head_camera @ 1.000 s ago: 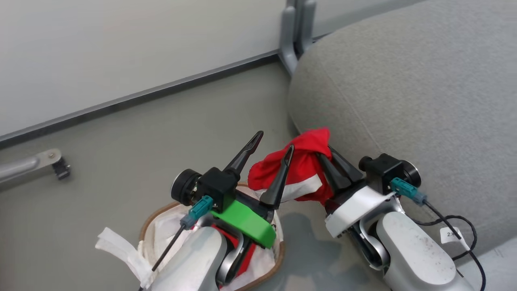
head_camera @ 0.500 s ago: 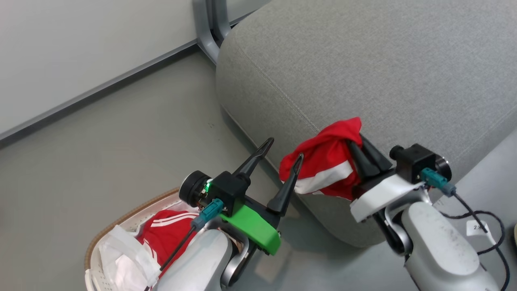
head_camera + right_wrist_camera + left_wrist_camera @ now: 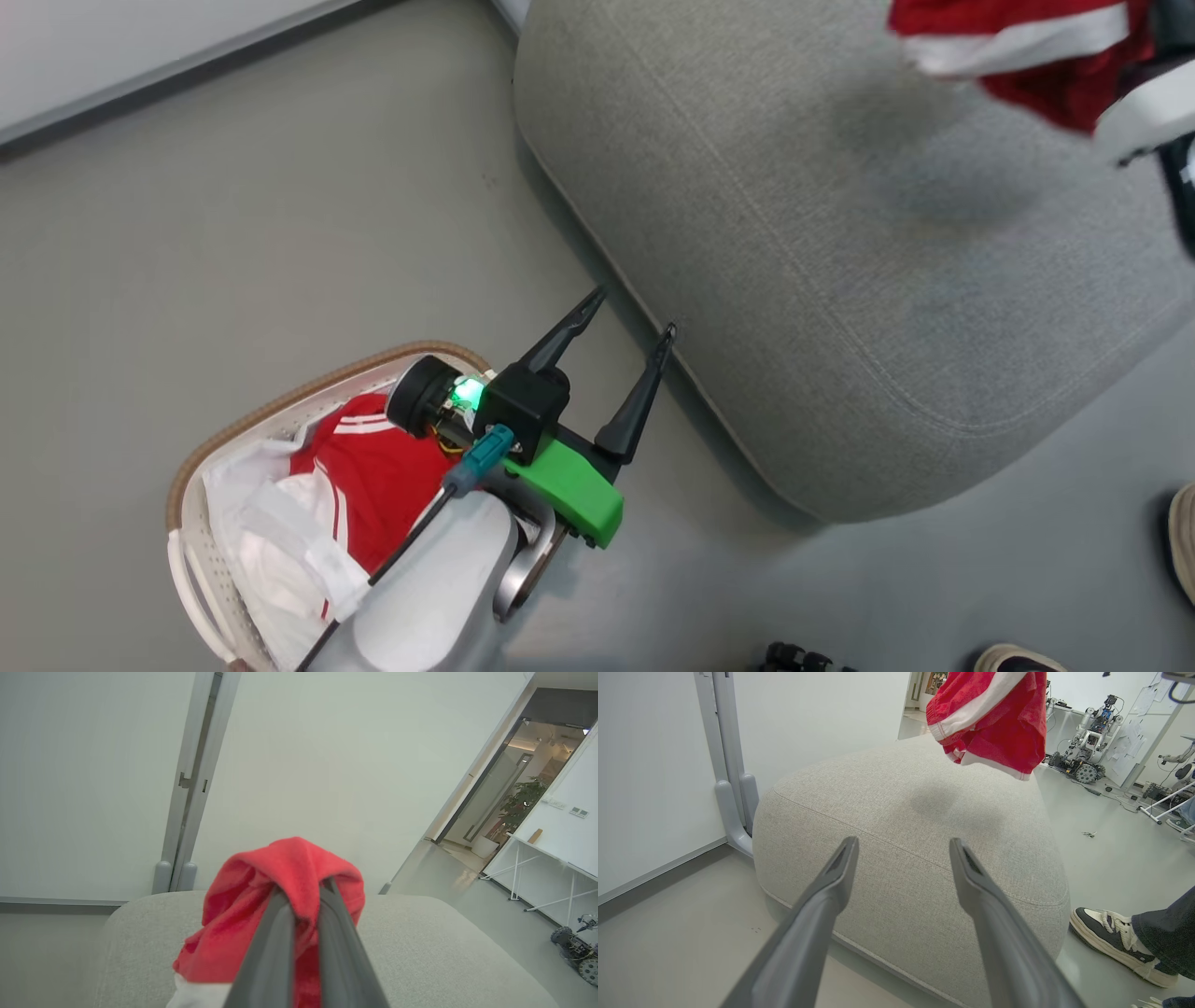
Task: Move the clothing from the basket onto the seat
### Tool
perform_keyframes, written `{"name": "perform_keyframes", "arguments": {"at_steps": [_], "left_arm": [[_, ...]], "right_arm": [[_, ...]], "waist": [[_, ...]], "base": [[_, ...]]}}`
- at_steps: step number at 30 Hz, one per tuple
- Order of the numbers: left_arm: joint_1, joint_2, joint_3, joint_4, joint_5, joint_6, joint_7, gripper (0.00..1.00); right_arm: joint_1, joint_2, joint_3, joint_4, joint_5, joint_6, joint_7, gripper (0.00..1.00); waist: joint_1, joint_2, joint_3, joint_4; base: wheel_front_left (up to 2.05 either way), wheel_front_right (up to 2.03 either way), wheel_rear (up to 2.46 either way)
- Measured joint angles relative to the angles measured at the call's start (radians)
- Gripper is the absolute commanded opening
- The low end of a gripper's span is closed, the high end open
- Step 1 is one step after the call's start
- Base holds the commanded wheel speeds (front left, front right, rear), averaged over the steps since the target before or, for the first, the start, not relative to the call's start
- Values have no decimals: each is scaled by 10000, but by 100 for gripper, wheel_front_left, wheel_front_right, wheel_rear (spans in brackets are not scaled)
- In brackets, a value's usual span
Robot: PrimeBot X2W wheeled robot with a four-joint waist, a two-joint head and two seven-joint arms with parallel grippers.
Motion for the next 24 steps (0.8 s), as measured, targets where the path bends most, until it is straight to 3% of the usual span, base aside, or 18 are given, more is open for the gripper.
{"name": "perform_keyframes", "arguments": {"at_steps": [5, 12, 24], "left_arm": [[-446, 8, 123, 73, 339, -46, 0, 100], [-886, 33, 132, 10, 612, -77, 0, 100], [-1026, 31, 445, -65, 765, -86, 2, 100]], "right_arm": [[-1563, -815, -541, 1266, -395, 0, 2, 0], [-2612, -1538, -1822, 2771, -709, 0, 0, 0], [-1641, -633, -3099, 3584, -884, 0, 0, 0]], "waist": [[0, 0, 853, 404], [0, 0, 2008, 1093], [1, 0, 3441, 2184]], "base": [[0, 0, 0], [0, 0, 0], [0, 0, 0]]}}
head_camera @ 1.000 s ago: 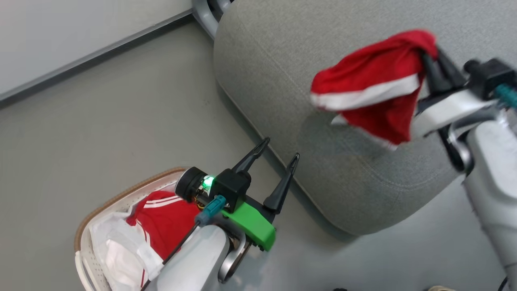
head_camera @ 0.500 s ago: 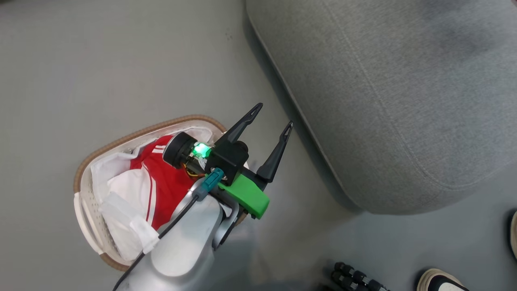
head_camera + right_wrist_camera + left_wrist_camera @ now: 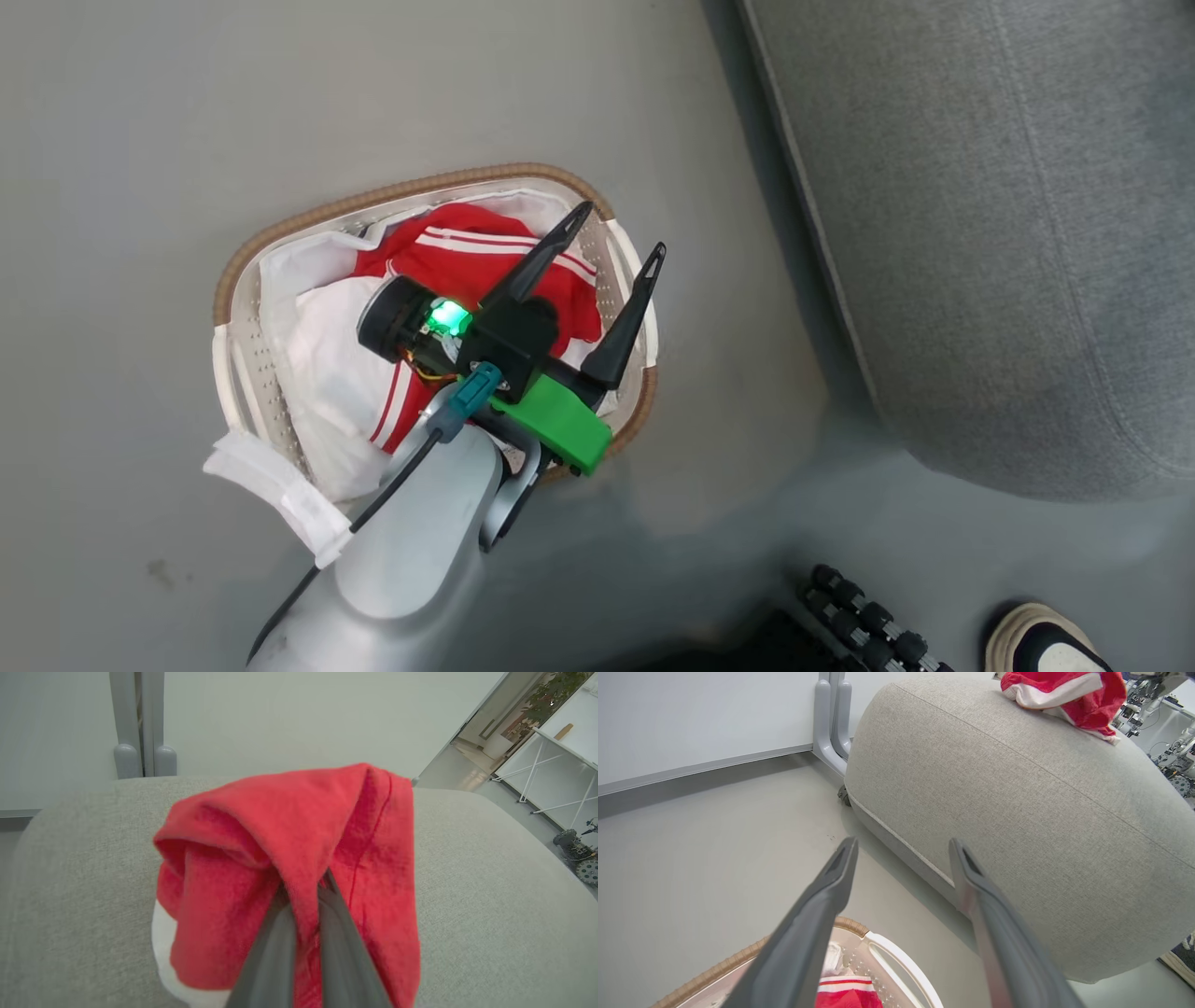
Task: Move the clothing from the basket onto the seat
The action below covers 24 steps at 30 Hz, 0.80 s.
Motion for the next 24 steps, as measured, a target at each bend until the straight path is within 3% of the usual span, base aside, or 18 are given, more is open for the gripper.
{"name": "perform_keyframes", "arguments": {"at_steps": [1, 2, 3, 11, 17, 24], "left_arm": [[-43, 0, 42, -12, 0, 0, 0, 100], [-63, -2, 88, -17, 0, 0, 0, 100], [-64, -4, 132, -13, 0, 0, 0, 100], [196, -12, 650, 69, 33, 10, 0, 100], [862, -15, 1348, -86, -42, 276, 0, 100], [1626, -17, 2506, -205, 88, 537, 0, 100]], "right_arm": [[174, 109, -134, -73, 2, 0, 0, 12], [355, 205, -328, -205, 12, 0, 0, 43], [498, 276, -468, -311, 12, 0, 0, 100], [2398, 727, -1776, -1436, -142, 0, 0, 100], [4200, 1386, -2345, -2489, -81, 0, 0, 100], [5528, 2278, -2249, -3398, 58, 0, 0, 100]], "waist": [[0, 0, 60, 83], [0, 0, 101, 158], [0, 0, 124, 212], [0, 0, -347, 443], [-1, 0, -1089, 605], [-1, 0, -2052, 868]], "base": [[0, 0, 0], [0, 0, 0], [0, 0, 0], [0, 0, 0], [0, 0, 0], [0, 0, 0]]}}
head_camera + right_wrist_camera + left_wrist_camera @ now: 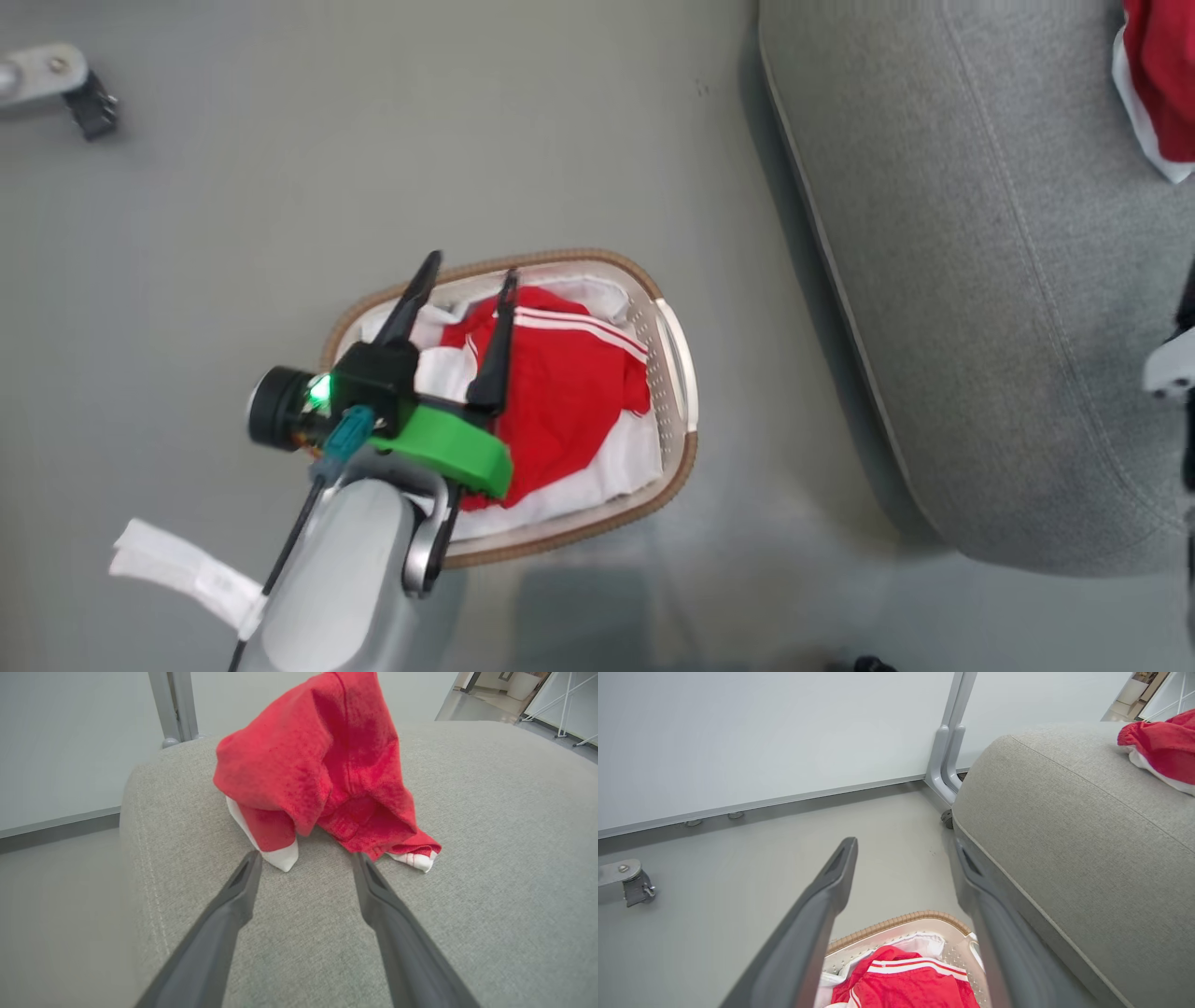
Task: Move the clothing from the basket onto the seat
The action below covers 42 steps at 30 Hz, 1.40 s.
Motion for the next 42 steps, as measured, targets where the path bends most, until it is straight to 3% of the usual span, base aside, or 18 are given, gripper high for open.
{"name": "perform_keyframes", "arguments": {"at_steps": [7, 16, 22, 31, 42], "left_arm": [[782, 2, 1016, -171, 190, 313, 0, 100], [1544, 6, 2159, -46, 326, 803, 0, 100], [2141, 6, 2754, 58, 491, 765, -2, 100], [3476, 4, 3358, -360, 817, 709, 0, 100], [4553, 2, 3254, -1166, 468, 736, -2, 100]], "right_arm": [[555, 830, 1114, -849, 88, 0, 0, 100], [1008, 1415, 2788, -1373, 213, 0, 0, 100], [1521, 1569, 3513, -1413, 253, 0, 0, 100], [2781, 1710, 3894, -1605, 297, 0, 0, 100], [3754, 1793, 3843, -1992, 445, 0, 0, 100]], "waist": [[-1, -1, -972, 372], [-1, -1, -2112, 983], [-1, 0, -2834, 1303], [-2, -1, -3877, 1469], [-1, 0, -4706, 1530]], "base": [[0, 0, 0], [0, 0, 0], [0, 0, 0], [0, 0, 0], [0, 0, 0]]}}
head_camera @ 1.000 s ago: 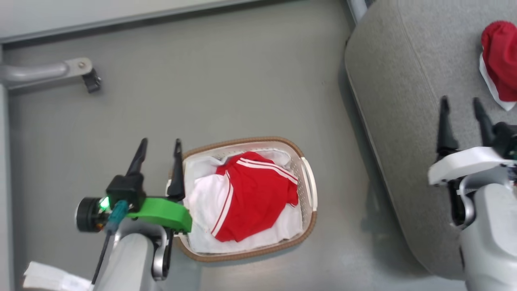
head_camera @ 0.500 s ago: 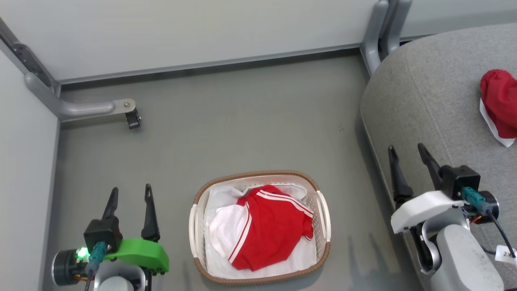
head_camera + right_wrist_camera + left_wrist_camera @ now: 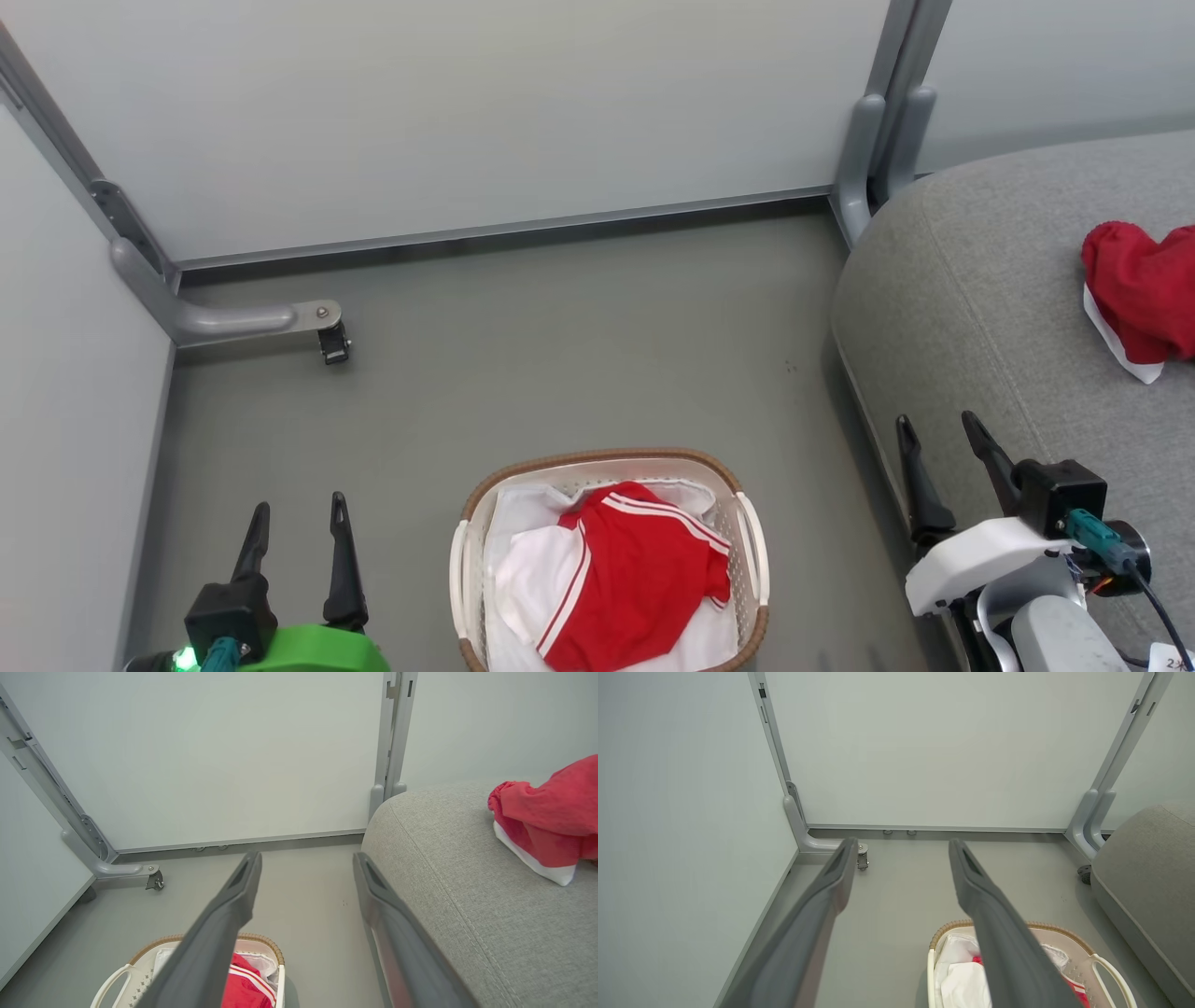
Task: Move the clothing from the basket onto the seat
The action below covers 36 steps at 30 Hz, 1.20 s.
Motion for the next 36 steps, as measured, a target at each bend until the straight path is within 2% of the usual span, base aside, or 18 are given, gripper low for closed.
{"name": "perform_keyframes", "arguments": {"at_steps": [8, 10, 15, 25, 36], "left_arm": [[-88, 2, -355, -10, -92, -15, 0, 100], [-185, 10, -681, 295, -15, -272, 2, 100], [-803, 0, -1461, 830, -82, -560, 2, 100], [-2918, -10, -2943, 2042, -286, -709, 2, 100], [-5462, -25, -4084, 4790, -809, -761, 2, 100]], "right_arm": [[-88, 15, 109, -12, 0, 0, 0, 100], [-208, 10, 144, -42, 0, 0, 0, 100], [-570, 6, 221, -313, 36, 0, 0, 100], [-2393, -54, 341, -1494, 316, 0, 0, 100], [-3769, -92, 811, -2635, 639, 0, 0, 100]], "waist": [[0, 0, 113, -16], [0, 0, 200, -36], [0, 0, 591, -87], [0, 0, 2278, -389], [0, 0, 4607, -963]], "base": [[0, 0, 0], [0, 0, 0], [0, 0, 0], [0, 0, 0], [0, 0, 0]]}}
